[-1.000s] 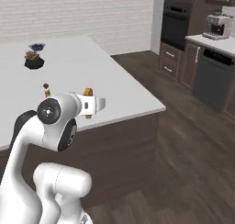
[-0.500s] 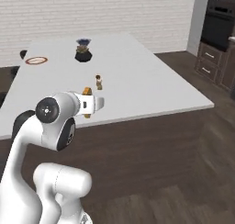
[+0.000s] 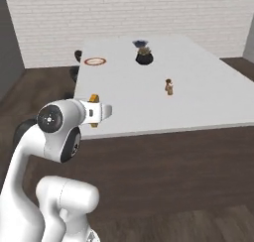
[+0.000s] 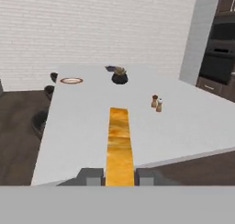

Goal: Start the toaster. Once the lever pops up, take the bread to the plate on the dining counter.

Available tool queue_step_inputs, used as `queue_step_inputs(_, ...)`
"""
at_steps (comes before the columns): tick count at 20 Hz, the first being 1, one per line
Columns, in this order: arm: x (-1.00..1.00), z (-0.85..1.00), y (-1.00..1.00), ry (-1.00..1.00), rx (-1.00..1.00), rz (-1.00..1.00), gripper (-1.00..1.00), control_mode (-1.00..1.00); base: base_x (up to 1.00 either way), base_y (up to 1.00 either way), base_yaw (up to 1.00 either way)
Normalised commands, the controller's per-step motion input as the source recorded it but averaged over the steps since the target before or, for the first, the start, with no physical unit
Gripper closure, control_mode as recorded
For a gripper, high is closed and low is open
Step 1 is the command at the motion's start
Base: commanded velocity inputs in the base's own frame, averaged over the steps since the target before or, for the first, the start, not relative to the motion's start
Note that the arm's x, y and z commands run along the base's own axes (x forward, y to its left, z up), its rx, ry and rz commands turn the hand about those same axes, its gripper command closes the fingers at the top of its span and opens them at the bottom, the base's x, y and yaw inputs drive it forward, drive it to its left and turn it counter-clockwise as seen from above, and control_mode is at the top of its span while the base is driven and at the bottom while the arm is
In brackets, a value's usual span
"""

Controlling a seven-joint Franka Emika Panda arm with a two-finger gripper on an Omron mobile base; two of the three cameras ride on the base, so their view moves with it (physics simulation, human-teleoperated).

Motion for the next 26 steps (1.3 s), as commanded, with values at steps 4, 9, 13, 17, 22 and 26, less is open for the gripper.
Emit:
queue_step_inputs(4,0.0,0.0,0.0,0.0,0.0,0.0,1.0,1.0,-0.08,1.0,0.21)
queue_step_inputs(9,0.0,0.0,0.0,0.0,0.0,0.0,1.0,1.0,0.38,1.0,0.07)
queue_step_inputs(13,0.0,0.0,0.0,0.0,0.0,0.0,1.0,1.0,0.76,1.0,-0.04)
queue_step_inputs(17,0.0,0.0,0.0,0.0,0.0,0.0,1.0,1.0,0.89,1.0,-0.24)
queue_step_inputs(22,0.0,0.0,0.0,0.0,0.0,0.0,1.0,1.0,0.99,1.0,-0.43)
queue_step_inputs(26,0.0,0.0,0.0,0.0,0.0,0.0,1.0,1.0,0.99,1.0,-0.5)
